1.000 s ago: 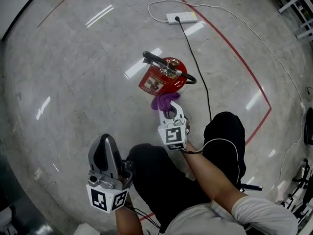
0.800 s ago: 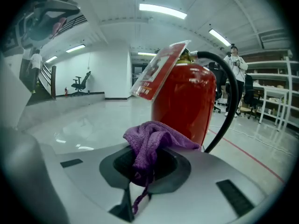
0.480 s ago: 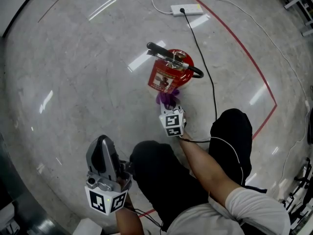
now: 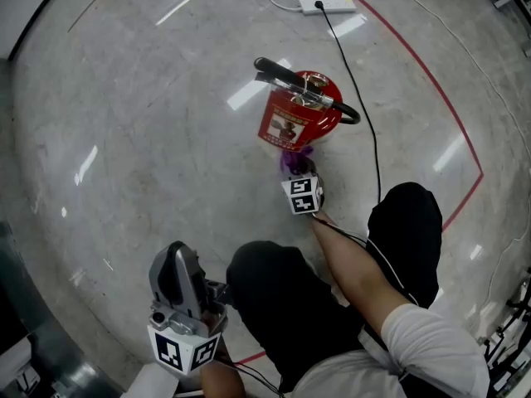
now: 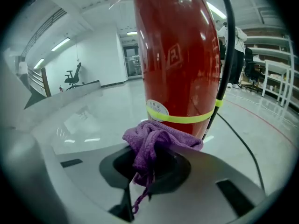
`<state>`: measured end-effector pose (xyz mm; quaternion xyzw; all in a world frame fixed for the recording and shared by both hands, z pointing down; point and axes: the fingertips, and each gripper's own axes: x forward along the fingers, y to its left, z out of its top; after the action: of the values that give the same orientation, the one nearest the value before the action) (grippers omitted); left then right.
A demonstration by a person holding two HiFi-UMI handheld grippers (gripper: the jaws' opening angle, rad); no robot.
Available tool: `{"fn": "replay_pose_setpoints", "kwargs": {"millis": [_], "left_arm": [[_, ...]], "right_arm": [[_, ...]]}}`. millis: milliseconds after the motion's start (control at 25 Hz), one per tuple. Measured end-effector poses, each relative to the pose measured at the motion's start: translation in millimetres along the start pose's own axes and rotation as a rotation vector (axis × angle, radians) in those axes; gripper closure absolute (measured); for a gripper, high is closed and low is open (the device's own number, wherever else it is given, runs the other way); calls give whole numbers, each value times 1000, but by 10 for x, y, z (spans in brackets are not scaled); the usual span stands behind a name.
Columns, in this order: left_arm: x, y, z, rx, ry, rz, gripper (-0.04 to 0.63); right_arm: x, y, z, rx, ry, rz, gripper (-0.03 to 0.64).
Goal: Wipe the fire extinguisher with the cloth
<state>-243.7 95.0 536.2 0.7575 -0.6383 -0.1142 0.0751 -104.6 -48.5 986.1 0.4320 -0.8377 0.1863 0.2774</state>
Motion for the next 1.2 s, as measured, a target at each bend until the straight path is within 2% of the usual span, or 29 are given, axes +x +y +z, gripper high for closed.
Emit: {"fn": "replay_pose_setpoints", "kwargs": {"millis": [200,360,600,720,920,1200], "left_arm": [[-17,30,-53,-10,4,11,591],[35,13,-38,-11,-4,16,591],[171,-132,151,7,-10,36,591],[245,-271,403,3,-7,53,591],[340,-666,964,-49,40,75,591],[606,-1339,2154,-59,72,58,591]], "right_arm": [[55,-17,-101,28,23,16,568],[9,-15,-60,3,22,20,568],[-403,30,157,-10,14,42,568],[-783,60,496,-11,-4,57,568],[-1725,47,1248,-44,-16,80,568],[-3211,57,2797,-82,-130,108,568]]}}
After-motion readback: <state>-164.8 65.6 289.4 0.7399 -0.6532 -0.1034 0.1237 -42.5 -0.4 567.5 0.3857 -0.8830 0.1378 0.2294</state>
